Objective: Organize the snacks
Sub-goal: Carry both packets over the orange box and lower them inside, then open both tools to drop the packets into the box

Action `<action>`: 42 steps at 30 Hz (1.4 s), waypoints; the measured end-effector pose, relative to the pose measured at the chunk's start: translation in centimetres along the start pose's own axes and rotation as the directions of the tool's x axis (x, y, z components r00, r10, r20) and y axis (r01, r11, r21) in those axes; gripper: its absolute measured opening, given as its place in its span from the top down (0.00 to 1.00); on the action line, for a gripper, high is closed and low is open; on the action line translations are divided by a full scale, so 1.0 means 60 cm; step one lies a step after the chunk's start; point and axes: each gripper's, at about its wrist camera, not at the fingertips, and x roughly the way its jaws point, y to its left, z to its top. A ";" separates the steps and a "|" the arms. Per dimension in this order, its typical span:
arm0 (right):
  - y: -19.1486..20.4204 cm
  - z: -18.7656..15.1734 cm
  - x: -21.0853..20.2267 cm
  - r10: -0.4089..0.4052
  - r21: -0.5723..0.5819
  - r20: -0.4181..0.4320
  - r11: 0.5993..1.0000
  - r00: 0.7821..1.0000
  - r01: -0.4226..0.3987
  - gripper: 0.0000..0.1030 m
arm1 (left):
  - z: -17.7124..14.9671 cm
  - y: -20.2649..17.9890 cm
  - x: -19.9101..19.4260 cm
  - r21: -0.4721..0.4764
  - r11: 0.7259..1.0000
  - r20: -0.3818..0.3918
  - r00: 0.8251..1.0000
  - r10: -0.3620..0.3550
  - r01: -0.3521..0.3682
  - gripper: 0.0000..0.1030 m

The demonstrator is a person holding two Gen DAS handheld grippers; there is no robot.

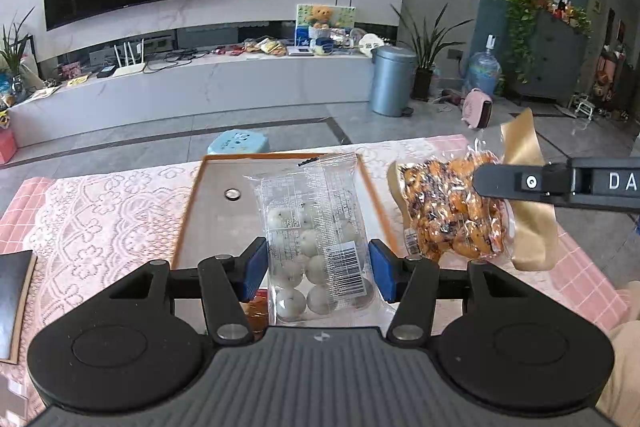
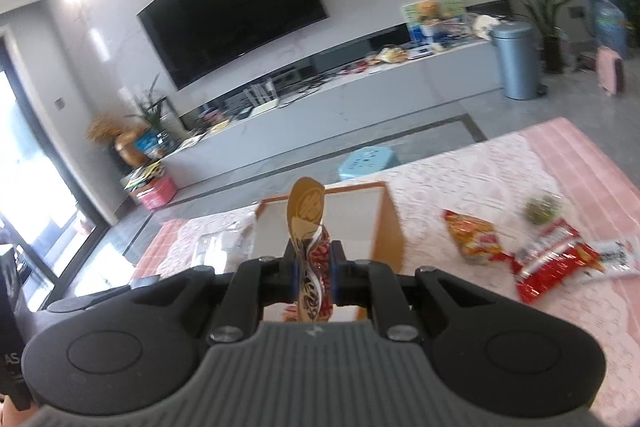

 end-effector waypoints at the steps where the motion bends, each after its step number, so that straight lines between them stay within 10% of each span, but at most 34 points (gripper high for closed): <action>1: 0.009 0.003 0.011 0.008 -0.011 -0.008 1.000 1.000 -0.008 0.90 | 0.000 0.006 0.003 -0.003 1.000 -0.005 1.000 -0.001 0.001 0.40; 16: 0.030 -0.011 0.241 -0.045 -0.137 -0.306 0.991 0.951 0.003 0.90 | -0.007 0.078 0.160 0.101 0.994 -0.258 0.966 -0.007 0.034 0.40; 33: 0.039 -0.052 0.336 -0.157 -0.343 -0.450 0.939 0.879 -0.008 1.00 | -0.038 0.053 0.244 0.318 0.948 -0.402 0.907 0.122 0.014 0.39; 42: 0.034 -0.048 0.338 -0.201 -0.370 -0.424 0.929 0.883 0.034 0.94 | -0.041 0.051 0.251 0.328 0.945 -0.427 0.893 0.139 0.010 0.29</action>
